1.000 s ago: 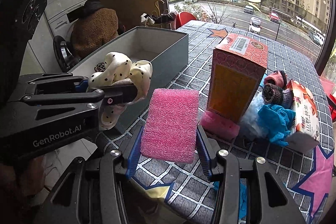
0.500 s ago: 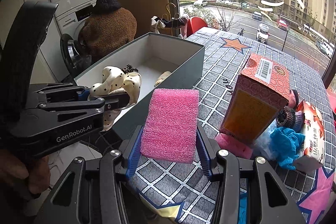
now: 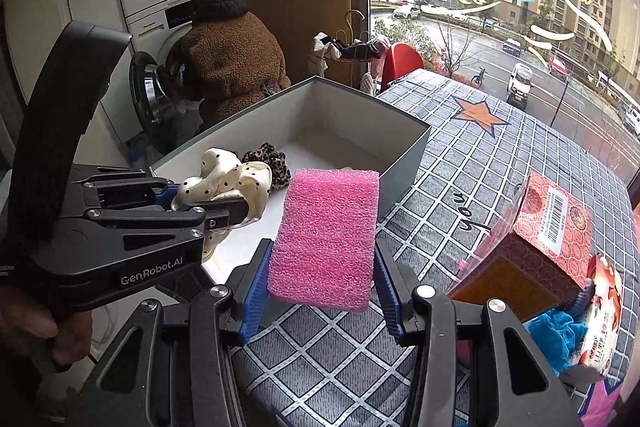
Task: Organize soft objects
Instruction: 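Carry the scrunchie with left tool while right tool carries the foam block to the white box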
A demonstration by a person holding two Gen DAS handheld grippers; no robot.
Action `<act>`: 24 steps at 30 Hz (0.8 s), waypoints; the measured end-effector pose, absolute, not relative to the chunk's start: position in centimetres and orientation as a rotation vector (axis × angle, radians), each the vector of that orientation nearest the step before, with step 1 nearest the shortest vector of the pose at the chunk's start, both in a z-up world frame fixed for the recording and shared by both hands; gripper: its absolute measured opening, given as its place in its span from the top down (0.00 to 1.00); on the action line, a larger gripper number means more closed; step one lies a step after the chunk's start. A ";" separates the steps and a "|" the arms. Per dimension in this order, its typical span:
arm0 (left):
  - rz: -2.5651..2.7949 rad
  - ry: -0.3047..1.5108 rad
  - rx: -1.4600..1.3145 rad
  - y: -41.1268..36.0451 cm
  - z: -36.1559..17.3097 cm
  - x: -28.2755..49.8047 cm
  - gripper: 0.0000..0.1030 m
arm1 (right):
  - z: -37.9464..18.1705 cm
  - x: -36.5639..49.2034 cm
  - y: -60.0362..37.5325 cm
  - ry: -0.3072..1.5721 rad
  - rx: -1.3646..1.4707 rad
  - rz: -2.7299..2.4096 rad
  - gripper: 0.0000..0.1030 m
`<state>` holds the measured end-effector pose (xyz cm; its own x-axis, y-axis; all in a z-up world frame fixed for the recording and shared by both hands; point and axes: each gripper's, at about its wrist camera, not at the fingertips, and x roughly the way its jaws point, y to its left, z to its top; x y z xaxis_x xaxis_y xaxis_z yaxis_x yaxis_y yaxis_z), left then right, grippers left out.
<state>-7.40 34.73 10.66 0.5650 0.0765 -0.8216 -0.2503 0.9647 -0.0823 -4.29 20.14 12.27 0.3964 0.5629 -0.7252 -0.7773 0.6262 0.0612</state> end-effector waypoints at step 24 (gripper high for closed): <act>0.288 1.023 -0.231 39.6 6.5 -3.4 0.76 | 8.8 1.3 25.7 0.821 -0.277 0.823 0.52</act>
<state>-3.44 39.64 6.51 0.4892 0.1275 -0.8628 -0.3410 0.9385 -0.0547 1.29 25.74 8.78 0.4015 0.5397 -0.7400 -0.7412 0.6660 0.0836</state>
